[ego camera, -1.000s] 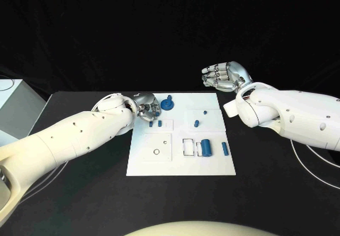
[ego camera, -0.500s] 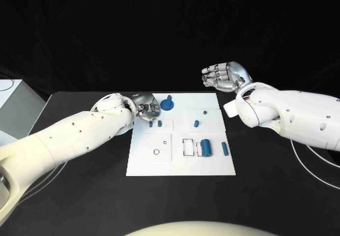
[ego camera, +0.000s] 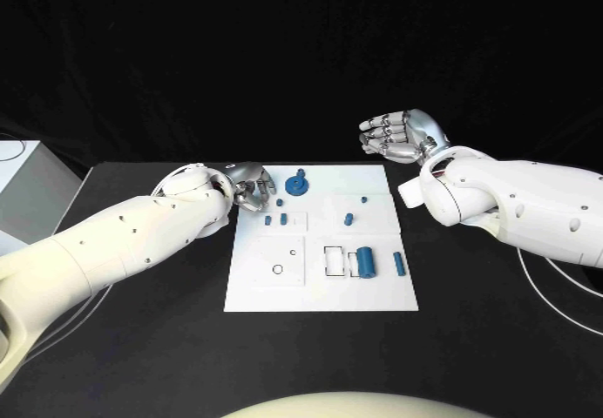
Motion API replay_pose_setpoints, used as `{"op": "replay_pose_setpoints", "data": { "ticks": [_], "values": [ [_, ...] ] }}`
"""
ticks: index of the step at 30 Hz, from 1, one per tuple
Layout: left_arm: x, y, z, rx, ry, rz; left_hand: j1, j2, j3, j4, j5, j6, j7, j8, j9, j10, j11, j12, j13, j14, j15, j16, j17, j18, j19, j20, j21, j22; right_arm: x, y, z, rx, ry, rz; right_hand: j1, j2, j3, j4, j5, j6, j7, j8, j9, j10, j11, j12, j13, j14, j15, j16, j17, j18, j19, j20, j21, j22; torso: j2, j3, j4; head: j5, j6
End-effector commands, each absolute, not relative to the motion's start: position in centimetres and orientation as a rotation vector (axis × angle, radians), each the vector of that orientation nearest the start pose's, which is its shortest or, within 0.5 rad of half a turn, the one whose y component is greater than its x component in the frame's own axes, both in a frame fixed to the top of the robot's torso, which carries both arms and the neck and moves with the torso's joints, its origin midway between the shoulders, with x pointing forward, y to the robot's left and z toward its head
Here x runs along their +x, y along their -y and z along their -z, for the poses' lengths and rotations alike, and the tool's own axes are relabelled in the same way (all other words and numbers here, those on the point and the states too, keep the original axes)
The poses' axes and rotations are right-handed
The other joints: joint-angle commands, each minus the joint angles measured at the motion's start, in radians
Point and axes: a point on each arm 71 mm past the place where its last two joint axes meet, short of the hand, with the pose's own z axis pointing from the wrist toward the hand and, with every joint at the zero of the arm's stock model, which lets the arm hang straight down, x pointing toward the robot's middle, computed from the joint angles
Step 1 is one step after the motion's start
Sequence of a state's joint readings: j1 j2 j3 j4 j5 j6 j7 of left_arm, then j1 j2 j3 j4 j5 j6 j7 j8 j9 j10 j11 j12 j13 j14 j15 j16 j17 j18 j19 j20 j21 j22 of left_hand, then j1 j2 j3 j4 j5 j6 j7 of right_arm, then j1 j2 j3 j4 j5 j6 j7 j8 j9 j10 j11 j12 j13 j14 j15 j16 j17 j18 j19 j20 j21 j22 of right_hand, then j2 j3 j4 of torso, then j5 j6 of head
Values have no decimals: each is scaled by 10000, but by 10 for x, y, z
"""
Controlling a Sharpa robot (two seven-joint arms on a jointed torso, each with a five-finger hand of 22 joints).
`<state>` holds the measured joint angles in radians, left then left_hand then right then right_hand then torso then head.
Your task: Assemble the parts on the task board
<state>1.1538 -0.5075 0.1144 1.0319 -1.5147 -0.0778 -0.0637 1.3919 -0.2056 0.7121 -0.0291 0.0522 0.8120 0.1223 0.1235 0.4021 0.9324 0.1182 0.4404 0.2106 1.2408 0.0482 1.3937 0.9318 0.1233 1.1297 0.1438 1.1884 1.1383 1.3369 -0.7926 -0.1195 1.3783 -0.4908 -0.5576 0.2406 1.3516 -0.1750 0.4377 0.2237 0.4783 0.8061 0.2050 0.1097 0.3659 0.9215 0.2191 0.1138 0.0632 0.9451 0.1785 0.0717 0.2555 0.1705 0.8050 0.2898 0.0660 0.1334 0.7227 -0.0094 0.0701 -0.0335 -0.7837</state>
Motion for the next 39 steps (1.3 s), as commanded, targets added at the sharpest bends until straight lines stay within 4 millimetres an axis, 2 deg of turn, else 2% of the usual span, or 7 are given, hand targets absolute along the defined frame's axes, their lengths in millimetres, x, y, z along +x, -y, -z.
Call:
{"op": "replay_pose_setpoints", "data": {
  "ticks": [1,5,11,19,24,31,39],
  "values": [
    [571,-176,205,1056,-17909,5105,-32,-96,8,-18,15,-16,53,-38,-19,-103,28,-84,-14,-110,13,-56,-141,113,-90,9,-68,-50,531,234,140,6339,-13849,-10666,-70,-14,11,-64,48,40,733,-44,-11,55,8,-41,3,33,20,-47,-14,74,-49,-19,-6,-14,-2,2,2,4,22],
    [577,-187,193,196,-17031,5550,109,20,231,-58,8,663,560,345,16,-84,46,-89,-62,-637,19,-425,-1147,170,-253,29,-192,-188,531,236,140,6220,-14021,-10580,256,-145,99,-452,-217,136,703,-52,-68,187,-21,-108,7,106,-3,-25,-152,89,22,-25,17,-164,-5,-4,7,-4,35],
    [580,-208,173,-2132,-16148,7037,206,99,165,-173,9,1171,542,819,59,332,-49,349,75,-1806,-66,-1464,-3060,507,-1600,-48,-1311,-1315,534,240,143,5270,-14604,-10222,734,-217,492,-975,-1172,720,408,151,-102,921,-302,-30,13,827,-262,260,-267,159,669,-183,216,-296,-41,-6,11,-63,124],
    [566,-232,166,-6112,-16120,10203,-106,243,-188,23,11,1135,517,956,15,453,-151,998,364,-1825,-138,-1739,-3480,597,-1969,-108,-1903,-1845,533,237,149,1861,-15985,-8581,990,-177,77,-1600,-1917,1677,-202,352,-185,2420,-1020,-101,19,4039,-1420,1923,781,113,3370,-1571,2178,605,-53,-36,3,-339,309],
    [548,-241,171,-8700,-16013,13123,-325,193,-424,204,16,984,556,999,-22,177,-101,1102,396,-2239,-71,-2155,-3885,616,-2146,-47,-2443,-2228,535,239,158,-196,-16826,-6402,876,-212,-327,-1622,-2180,1977,-349,371,-272,3193,-1265,34,184,4954,-1685,2669,1468,107,3914,-1870,3088,1197,-73,-56,42,-485,369],
    [514,-245,177,-10363,-15538,16425,-605,151,-1131,623,39,824,541,1202,-38,-41,-61,1145,343,-2784,15,-2923,-4252,611,-2262,37,-3608,-3021,535,244,167,-1960,-16526,-3902,702,-631,166,-1171,-2052,2115,-545,203,-482,3393,-1477,-473,509,5763,-1965,9710,6946,-87,5270,-2184,6178,3821,-142,-141,94,-658,418],
    [491,-241,176,-10645,-15026,17622,-526,162,-1259,699,11,807,541,1293,-54,-34,-30,954,202,-2810,30,-3262,-4411,611,-2160,59,-4015,-3330,532,238,176,-2663,-16305,-3062,544,-949,532,-865,-2107,1979,-520,127,-448,2624,-1326,-510,308,5661,-1841,11715,8688,-366,5708,-2052,8268,6186,-171,-208,139,-755,442]
  ]
}}
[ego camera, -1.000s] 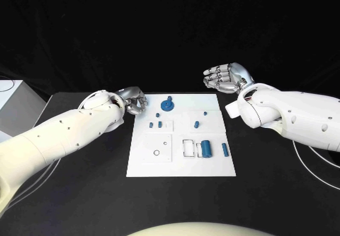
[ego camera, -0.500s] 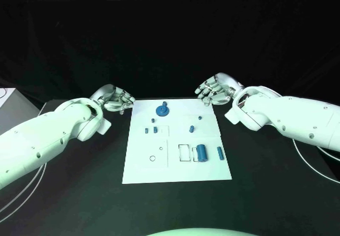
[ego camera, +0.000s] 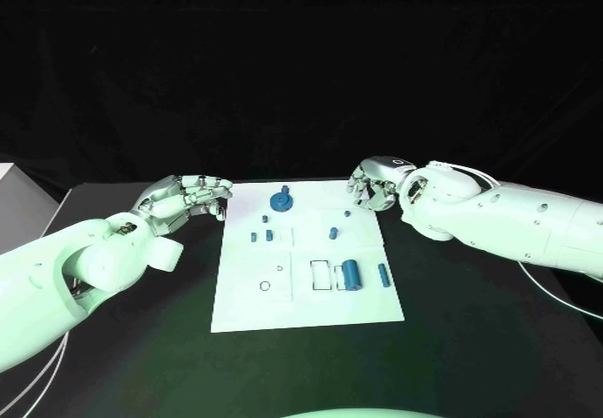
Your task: Assemble the parts on the task board
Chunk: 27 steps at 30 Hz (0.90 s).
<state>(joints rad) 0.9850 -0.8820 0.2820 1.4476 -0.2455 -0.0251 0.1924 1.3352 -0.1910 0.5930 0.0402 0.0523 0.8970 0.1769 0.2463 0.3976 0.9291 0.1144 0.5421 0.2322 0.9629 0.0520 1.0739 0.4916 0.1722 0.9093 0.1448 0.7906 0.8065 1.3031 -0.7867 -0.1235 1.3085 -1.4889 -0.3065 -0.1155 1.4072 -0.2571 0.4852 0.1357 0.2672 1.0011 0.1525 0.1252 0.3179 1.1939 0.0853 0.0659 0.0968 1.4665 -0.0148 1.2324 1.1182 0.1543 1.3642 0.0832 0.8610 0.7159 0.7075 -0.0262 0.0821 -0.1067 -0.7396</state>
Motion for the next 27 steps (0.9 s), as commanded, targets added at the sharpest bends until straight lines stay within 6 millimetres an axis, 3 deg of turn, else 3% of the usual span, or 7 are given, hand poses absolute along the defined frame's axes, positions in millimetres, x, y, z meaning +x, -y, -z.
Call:
{"op": "replay_pose_setpoints", "data": {
  "ticks": [1,2,7,15,21,27],
  "values": [
    [489,-240,176,-10648,-14988,17691,53,23,-72,6,11,-39,-1,72,-10,6,9,-69,-19,-25,-9,-77,-16,122,56,49,-54,-25,532,237,177,-2706,-16290,-3007,-5,-132,78,26,6,56,5,-10,47,-126,14,-26,-39,447,95,205,137,-224,171,19,486,548,-27,-48,21,-34,0],
    [488,-240,175,-10641,-14959,17754,53,23,-72,6,11,-39,-1,72,-10,6,9,-69,-19,-25,-9,-77,-16,122,56,49,-54,-25,532,236,178,-2748,-16283,-2956,-1,-135,86,28,8,65,6,-4,52,-137,16,-24,-43,450,96,254,181,-228,186,22,529,594,-29,-58,30,-51,3],
    [482,-237,174,-10600,-14864,17940,63,26,-76,4,11,-36,1,78,-10,10,9,-74,-24,-19,-10,-85,-20,123,67,48,-66,-36,532,233,184,-2855,-16337,-2849,34,-143,184,50,88,167,22,63,112,-150,24,0,-62,409,107,407,200,-410,549,36,1645,1871,-13,-42,6,-83,14],
    [479,-234,172,-10541,-14754,18010,84,35,-86,3,11,-25,10,93,-11,16,14,-89,-37,-3,-10,-103,-28,123,93,46,-94,-61,532,227,197,-2926,-16664,-2837,37,-156,244,57,103,309,11,144,166,-46,29,39,-40,395,168,566,328,-469,565,50,1997,2302,-4,-35,42,-121,5],
    [479,-234,171,-10500,-14733,17955,106,41,-100,2,10,-28,32,102,-17,16,27,-110,-53,15,-5,-123,-38,122,127,44,-127,-90,529,222,203,-3052,-16952,-2904,46,-153,295,55,157,340,-36,164,187,-72,8,10,-56,424,162,701,454,-466,557,37,2063,2376,7,-29,2,-102,-46],
    [479,-237,171,-10506,-14702,17862,60,17,-176,51,5,-37,48,115,-27,24,44,-136,-75,41,13,-151,-49,115,170,53,-189,-142,528,217,207,-3075,-16998,-3013,3,-214,334,58,227,319,15,164,212,-328,75,-49,-153,423,199,817,488,-478,526,58,2172,2502,0,-23,16,-86,-72]
  ]
}}
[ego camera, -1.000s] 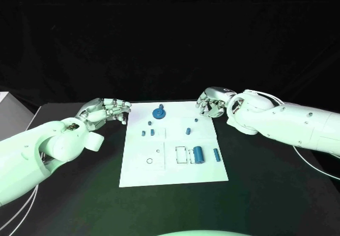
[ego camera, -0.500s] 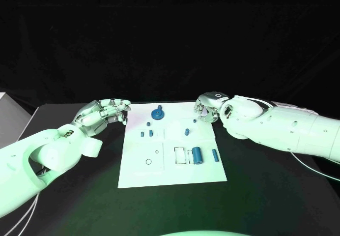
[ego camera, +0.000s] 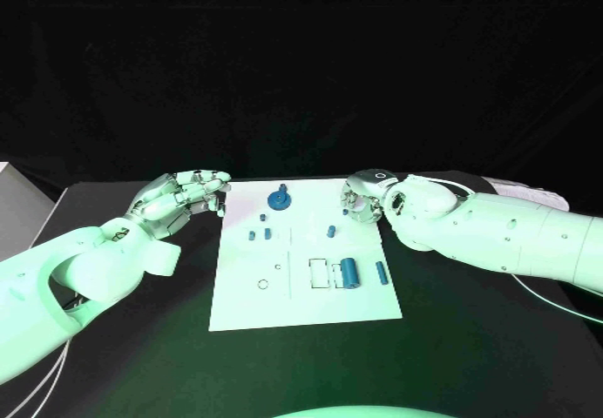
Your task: Assemble the parts on the task board
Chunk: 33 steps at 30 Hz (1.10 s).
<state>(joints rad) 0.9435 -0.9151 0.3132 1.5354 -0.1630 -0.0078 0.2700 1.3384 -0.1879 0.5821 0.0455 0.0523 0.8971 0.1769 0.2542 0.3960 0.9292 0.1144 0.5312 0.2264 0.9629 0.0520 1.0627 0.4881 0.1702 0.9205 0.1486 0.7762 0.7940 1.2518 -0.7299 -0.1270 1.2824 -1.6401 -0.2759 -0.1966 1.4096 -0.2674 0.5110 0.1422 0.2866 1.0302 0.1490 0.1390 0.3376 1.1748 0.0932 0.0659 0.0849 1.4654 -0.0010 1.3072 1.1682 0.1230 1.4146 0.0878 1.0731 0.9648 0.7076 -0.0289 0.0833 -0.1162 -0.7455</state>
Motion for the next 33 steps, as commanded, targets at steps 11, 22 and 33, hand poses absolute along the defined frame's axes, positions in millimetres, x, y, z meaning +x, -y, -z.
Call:
{"op": "replay_pose_setpoints", "data": {
  "ticks": [11,22,33],
  "values": [
    [479,-239,171,-10472,-14723,17756,18,-20,-94,13,4,-42,50,42,-15,26,47,-36,-26,50,16,-48,-17,135,73,18,-72,-39,528,210,211,-3071,-16999,-3183,-21,-28,123,1,-43,85,64,68,53,-159,3,7,-78,425,66,184,51,-164,-2,41,146,128,-1,1,7,40,-29],
    [478,-239,171,-10396,-14810,17676,22,-19,-99,14,5,-43,51,43,-16,28,46,-39,-28,52,16,-50,-18,135,78,19,-79,-44,529,208,217,-3076,-17213,-3099,15,246,474,-10,-148,358,-57,262,184,87,-92,41,-99,406,-6,331,87,-183,-16,16,401,445,4,7,-4,30,-87],
    [478,-240,172,-10330,-14893,17597,27,-19,-104,14,5,-49,54,42,-19,27,47,-43,-31,55,15,-53,-19,136,84,19,-88,-52,527,205,221,-3160,-17305,-3032,178,502,766,-307,-390,658,-188,583,420,550,-245,116,-48,376,-132,396,20,-311,141,-61,1102,1306,-8,0,-8,27,-163]
  ]
}}
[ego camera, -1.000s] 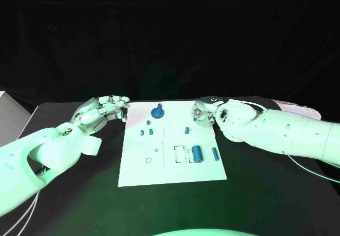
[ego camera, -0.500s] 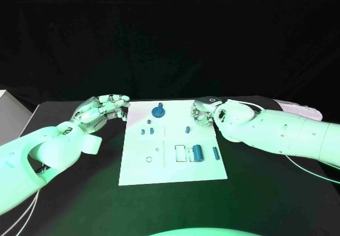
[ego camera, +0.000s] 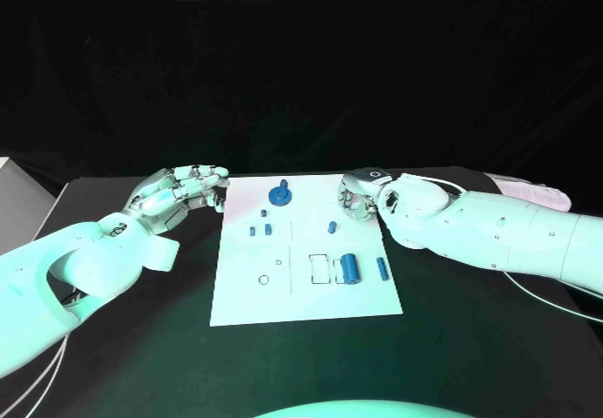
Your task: Assemble the parts on the task board
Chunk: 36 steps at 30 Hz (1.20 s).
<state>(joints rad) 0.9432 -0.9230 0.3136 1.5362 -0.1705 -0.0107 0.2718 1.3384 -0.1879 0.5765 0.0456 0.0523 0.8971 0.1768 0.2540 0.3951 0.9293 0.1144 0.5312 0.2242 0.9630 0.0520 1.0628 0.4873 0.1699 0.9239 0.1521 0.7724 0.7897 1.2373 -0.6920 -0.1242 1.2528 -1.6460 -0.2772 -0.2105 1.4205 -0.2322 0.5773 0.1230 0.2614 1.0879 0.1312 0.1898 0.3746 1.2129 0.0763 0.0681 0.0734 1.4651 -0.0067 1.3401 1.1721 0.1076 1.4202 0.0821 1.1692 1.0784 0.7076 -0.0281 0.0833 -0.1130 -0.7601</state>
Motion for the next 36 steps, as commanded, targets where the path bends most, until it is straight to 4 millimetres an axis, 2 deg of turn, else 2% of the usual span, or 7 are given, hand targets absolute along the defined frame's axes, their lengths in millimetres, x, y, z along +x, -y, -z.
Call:
{"op": "replay_pose_setpoints", "data": {
  "ticks": [1,9,16,24,36],
  "values": [
    [478,-240,172,-10326,-14899,17588,39,-18,-57,13,6,-58,57,43,-13,21,49,-52,-15,60,15,-60,-13,140,61,-17,-63,-21,527,205,221,-3179,-17307,-2998,73,153,119,-131,-144,85,-14,85,59,181,-79,93,68,378,-77,69,-21,-159,84,-8,152,184,-8,-8,-8,-5,-21],
    [478,-241,172,-10268,-14963,17517,58,-18,-65,8,5,-68,60,42,-17,12,52,-64,-23,65,15,-66,-15,141,75,-17,-79,-34,525,204,221,-3270,-17071,-2608,188,184,371,-490,-153,172,-45,253,206,457,-148,92,118,370,-149,132,-24,-200,102,-69,419,515,-15,-13,-3,-10,-61],
    [478,-241,172,-10199,-15035,17471,75,-26,-83,5,5,-84,66,41,-24,-8,59,-86,-35,70,18,-78,-19,141,93,-17,-101,-53,524,203,219,-3215,-16697,-2537,230,241,561,-701,-170,219,-76,332,278,633,-189,95,163,374,-192,194,21,-249,157,-100,681,834,-17,-15,1,-29,-41],
    [478,-241,172,-10130,-15101,17445,83,-21,-89,8,6,-91,70,41,-27,-19,64,-97,-42,72,21,-84,-22,140,102,-16,-113,-63,520,201,214,-3025,-16053,-2864,212,247,620,-757,-190,230,-79,355,300,679,-196,87,177,382,-199,228,55,-301,235,-107,911,1114,-16,-9,-4,-40,-13],
    [479,-242,173,-10132,-15137,17418,87,-17,-102,15,5,-98,75,43,-31,-32,70,-111,-51,75,26,-94,-25,139,113,-14,-130,-77,512,203,201,-2712,-15350,-3226,165,234,671,-815,-225,256,-82,389,331,734,-203,76,195,398,-203,286,121,-335,285,-112,1076,1312,-25,-19,-13,-68,43]
  ]
}}
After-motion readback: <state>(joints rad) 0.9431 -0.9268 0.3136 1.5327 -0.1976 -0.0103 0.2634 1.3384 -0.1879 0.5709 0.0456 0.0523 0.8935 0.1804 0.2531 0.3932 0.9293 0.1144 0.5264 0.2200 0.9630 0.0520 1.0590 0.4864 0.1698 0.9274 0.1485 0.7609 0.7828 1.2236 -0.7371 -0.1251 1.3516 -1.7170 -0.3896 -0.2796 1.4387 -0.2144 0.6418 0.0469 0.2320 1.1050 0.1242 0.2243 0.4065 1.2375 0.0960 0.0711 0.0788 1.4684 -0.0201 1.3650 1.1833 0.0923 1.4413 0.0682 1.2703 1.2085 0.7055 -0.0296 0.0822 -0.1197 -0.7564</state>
